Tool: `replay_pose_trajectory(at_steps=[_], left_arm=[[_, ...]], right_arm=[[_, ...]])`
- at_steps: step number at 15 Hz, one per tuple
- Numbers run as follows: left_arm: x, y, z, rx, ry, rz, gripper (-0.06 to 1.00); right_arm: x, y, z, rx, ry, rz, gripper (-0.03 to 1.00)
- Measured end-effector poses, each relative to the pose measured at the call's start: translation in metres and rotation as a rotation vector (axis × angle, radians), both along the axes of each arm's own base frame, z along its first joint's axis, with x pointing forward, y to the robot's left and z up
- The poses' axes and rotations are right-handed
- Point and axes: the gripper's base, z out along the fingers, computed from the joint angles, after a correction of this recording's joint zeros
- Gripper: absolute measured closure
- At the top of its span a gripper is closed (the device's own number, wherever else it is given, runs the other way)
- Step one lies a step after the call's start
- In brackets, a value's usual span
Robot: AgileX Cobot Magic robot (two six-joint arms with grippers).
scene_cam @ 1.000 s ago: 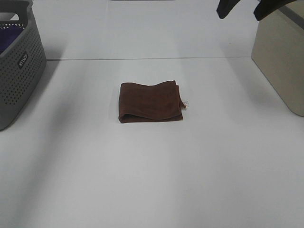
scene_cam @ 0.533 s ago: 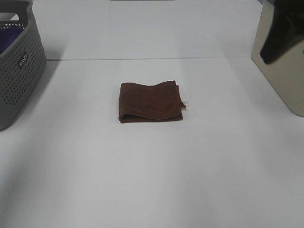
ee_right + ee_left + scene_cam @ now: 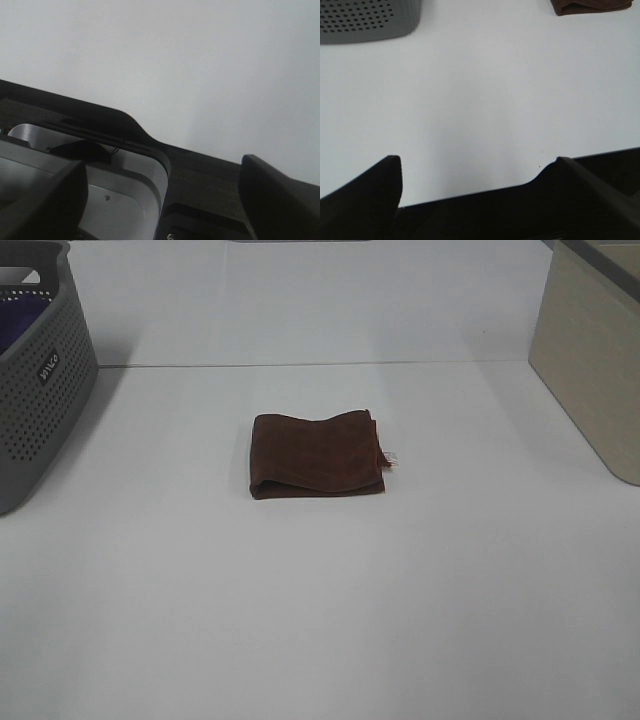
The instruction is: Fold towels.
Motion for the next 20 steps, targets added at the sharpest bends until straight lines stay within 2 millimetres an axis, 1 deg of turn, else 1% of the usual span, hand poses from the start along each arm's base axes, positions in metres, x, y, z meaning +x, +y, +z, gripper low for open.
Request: replay_pose_trajectory(at_steps=[2,4,5,6,10,14,20], left_arm=[[-0.013,0.002,-0.006,0.028,-0.082,-0.047,0.17],[-0.015,0.000,-0.012,0.028,-0.109,-0.078,0.17],[-0.011,-0.003,-0.021,0.010,-0.110,-0.100,0.17],[-0.009,-0.004,-0.021,0.010,-0.134,-0.108,0.17],[-0.004,-0.006,-0.024,0.020,-0.172,-0.127,0.17],[-0.003,-0.006,-0.025,0.024,-0.175,-0.131,0.17],[-0.003,-0.006,-0.025,0.024,-0.175,-0.131,0.17]], right_arm=[[-0.020,-0.008,-0.006,-0.021,-0.097,-0.002,0.19],[-0.032,-0.013,-0.006,-0.040,-0.180,-0.004,0.19],[-0.046,-0.017,-0.002,-0.026,-0.292,-0.010,0.19],[-0.051,-0.018,0.000,-0.019,-0.330,-0.012,0.19],[-0.060,-0.020,0.002,0.004,-0.396,-0.015,0.19],[-0.059,-0.017,-0.001,0.015,-0.398,0.017,0.19],[-0.059,-0.017,-0.001,0.018,-0.396,0.018,0.19]])
